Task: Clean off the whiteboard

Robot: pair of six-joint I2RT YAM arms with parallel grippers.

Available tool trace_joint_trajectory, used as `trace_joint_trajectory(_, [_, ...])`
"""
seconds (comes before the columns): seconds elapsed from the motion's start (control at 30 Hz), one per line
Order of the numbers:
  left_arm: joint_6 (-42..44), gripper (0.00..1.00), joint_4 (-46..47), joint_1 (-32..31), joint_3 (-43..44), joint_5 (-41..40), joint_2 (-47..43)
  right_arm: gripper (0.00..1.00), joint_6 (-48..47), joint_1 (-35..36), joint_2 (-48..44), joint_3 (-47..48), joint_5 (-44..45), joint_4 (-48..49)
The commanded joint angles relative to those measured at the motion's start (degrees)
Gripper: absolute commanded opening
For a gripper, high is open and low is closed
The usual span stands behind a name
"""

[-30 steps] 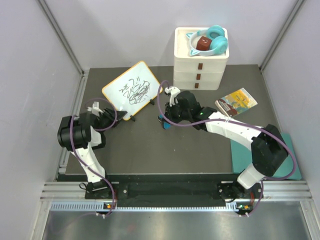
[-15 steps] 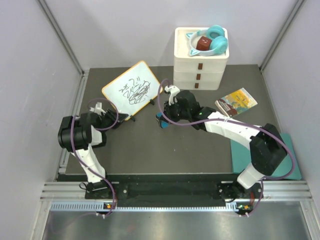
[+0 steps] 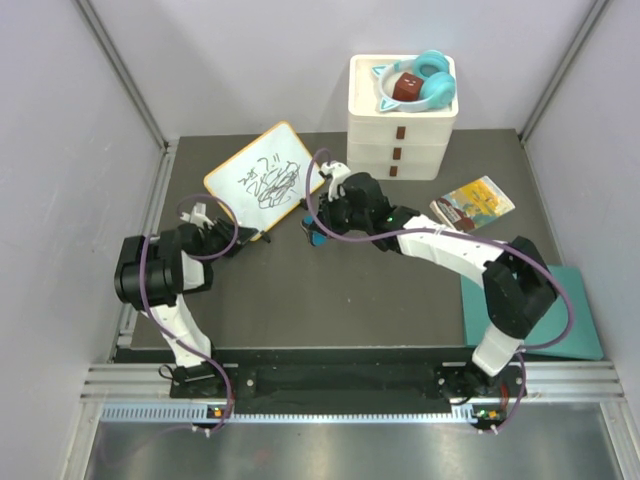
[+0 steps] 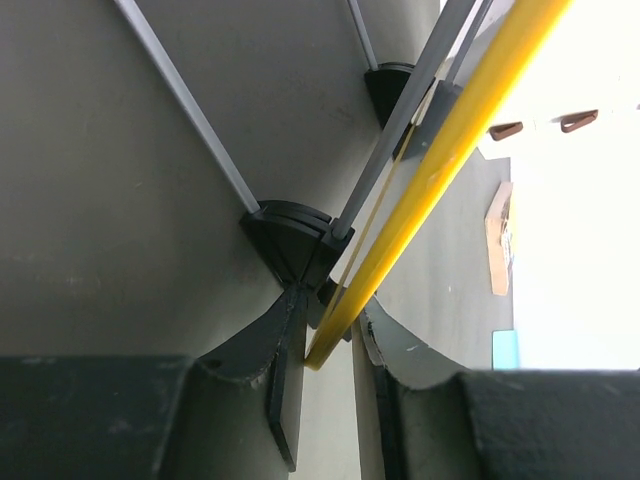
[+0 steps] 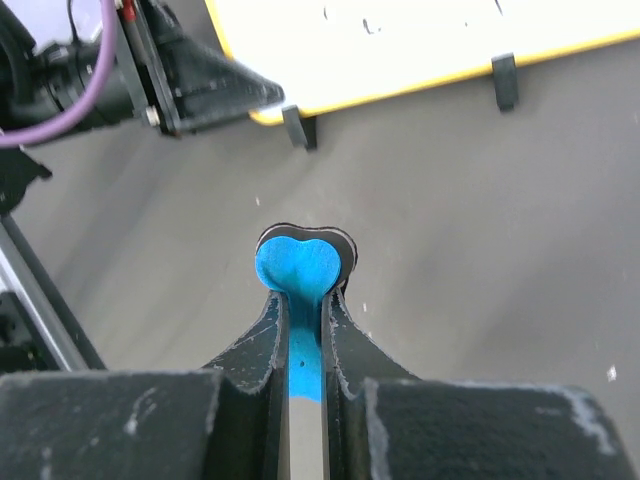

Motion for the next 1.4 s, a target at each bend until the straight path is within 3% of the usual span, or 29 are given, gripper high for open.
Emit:
trace_joint_trajectory(0.0, [2.44,0.16,-10.56,-0.15,0.86,-3.49,-1.51,0.00,-0.51,0.44,3.17,5.14,-0.18,5.00])
trace_joint_trajectory(0.13, [3.77,0.09,-18.04,-0.07,2.10,-5.95,-1.95,0.00,-0.68,0.53,6.77,8.40,-0.62,4.74])
trace_joint_trajectory(0.5, [6.49,0.00,-26.22,-0.33,2.53,-8.76,-3.71,0.00,-0.95,0.36,10.21,11.74,0.61,7.64])
trace_joint_trajectory(1.13, [12.20,0.00,-37.12,-2.26,0.86,-13.42,-9.95,0.00,2.39,-2.19,23.56,26.32,-0.62,9.32])
trace_joint_trajectory(1.37, [14.13,0.00,-39.50,-4.02,2.27,-15.44,-10.48,0.00,0.11,-2.02,33.75,38.95,2.10,7.31])
